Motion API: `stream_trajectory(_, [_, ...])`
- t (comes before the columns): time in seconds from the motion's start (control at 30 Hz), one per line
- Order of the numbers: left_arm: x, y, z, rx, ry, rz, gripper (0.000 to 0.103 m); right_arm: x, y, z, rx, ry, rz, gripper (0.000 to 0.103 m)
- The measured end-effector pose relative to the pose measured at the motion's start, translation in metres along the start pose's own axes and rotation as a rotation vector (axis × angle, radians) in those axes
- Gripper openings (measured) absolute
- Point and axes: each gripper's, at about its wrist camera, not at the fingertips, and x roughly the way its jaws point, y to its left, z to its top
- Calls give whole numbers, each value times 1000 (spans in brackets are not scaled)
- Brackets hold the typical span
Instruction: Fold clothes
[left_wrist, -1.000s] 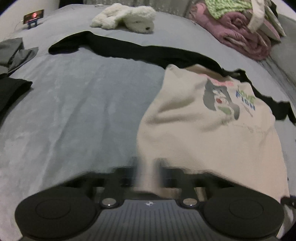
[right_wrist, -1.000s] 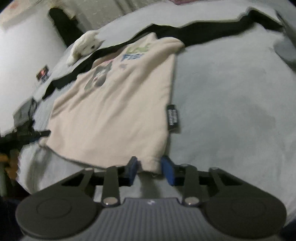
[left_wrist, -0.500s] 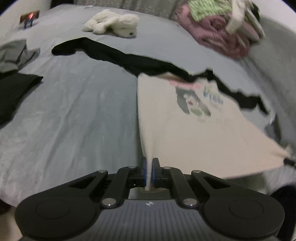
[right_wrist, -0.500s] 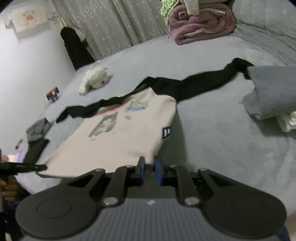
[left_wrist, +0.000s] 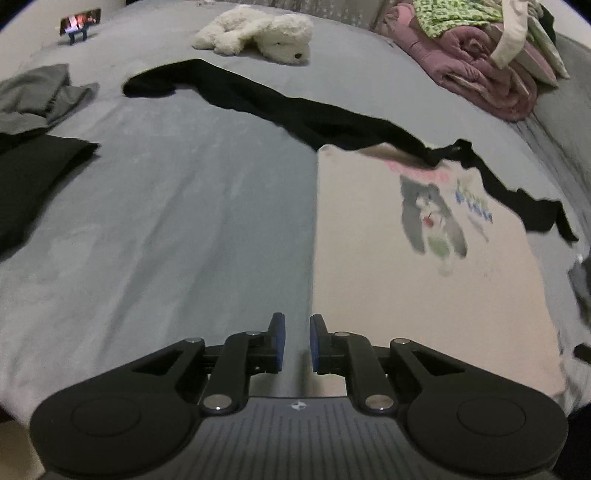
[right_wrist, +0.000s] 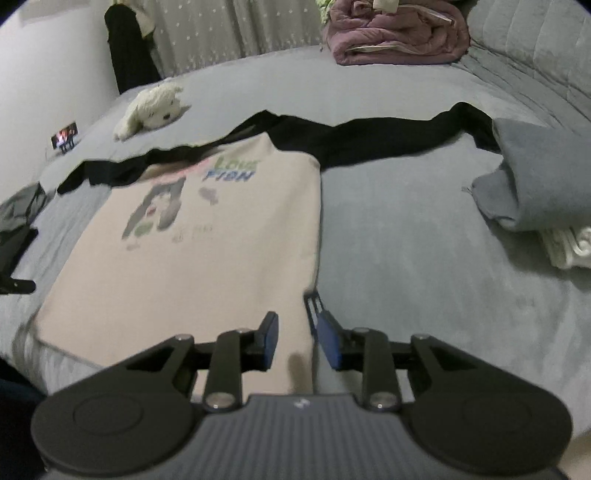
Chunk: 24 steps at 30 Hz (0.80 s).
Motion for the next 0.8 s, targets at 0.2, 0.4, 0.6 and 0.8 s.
stream_trajectory(0.2, [39, -34, 23, 58, -22, -2, 13, 36, 30, 16, -90, 15, 45, 26])
stream_trajectory(0.4, [74, -52, 39, 108, -59, 7, 13, 72, 58, 30, -161, 17, 48, 26])
stream_trajectory(0.6, [85, -59, 41, 142, -101, 43, 13, 109, 80, 43, -234, 27, 47, 28])
stream_trajectory(0.8, [90, -61, 53, 164, -118, 76, 15, 135, 104, 69, -303, 4, 43, 29])
